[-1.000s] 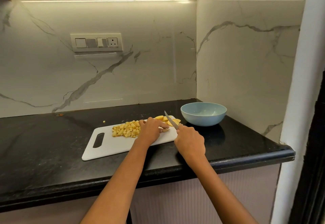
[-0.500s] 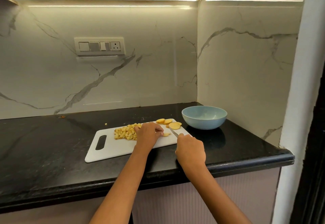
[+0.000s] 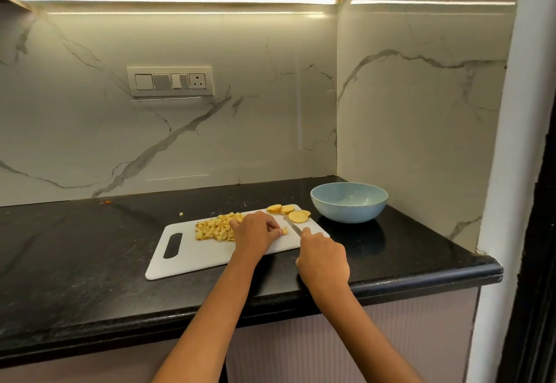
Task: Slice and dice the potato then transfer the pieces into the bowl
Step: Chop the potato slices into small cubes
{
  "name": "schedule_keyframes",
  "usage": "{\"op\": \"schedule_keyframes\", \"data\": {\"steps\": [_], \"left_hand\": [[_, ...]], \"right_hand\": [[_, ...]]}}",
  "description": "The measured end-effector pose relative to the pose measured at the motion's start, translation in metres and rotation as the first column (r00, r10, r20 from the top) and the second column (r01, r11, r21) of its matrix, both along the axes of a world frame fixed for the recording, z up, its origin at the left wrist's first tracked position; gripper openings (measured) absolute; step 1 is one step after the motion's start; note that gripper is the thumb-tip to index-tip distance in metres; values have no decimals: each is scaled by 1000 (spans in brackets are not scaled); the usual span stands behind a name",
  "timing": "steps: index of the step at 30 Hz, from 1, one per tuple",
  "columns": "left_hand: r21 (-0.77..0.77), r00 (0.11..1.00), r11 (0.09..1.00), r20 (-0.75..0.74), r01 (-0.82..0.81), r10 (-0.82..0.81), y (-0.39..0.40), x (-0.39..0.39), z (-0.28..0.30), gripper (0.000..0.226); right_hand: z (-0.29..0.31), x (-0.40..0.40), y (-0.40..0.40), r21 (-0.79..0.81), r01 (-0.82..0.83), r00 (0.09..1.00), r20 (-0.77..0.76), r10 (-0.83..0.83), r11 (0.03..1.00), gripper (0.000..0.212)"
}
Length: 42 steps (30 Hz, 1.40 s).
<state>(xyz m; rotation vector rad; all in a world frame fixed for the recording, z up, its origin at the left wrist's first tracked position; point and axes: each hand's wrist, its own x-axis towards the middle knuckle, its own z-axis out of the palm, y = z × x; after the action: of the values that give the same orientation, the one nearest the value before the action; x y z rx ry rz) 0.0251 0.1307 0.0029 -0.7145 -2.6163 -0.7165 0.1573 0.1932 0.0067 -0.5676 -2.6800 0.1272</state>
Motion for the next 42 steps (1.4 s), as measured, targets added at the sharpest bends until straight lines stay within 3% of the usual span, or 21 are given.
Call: {"op": "schedule_keyframes", "data": {"steps": [26, 42], "left_hand": [[36, 998, 999, 69, 6, -9, 1, -4, 4, 13], [42, 1000, 999, 20, 7, -8, 1, -5, 0, 13]], "right_hand": [[6, 4, -12, -28, -50, 998, 32, 51, 998, 25], [-3, -7, -20, 143, -117, 991, 75, 107, 983, 23]]}}
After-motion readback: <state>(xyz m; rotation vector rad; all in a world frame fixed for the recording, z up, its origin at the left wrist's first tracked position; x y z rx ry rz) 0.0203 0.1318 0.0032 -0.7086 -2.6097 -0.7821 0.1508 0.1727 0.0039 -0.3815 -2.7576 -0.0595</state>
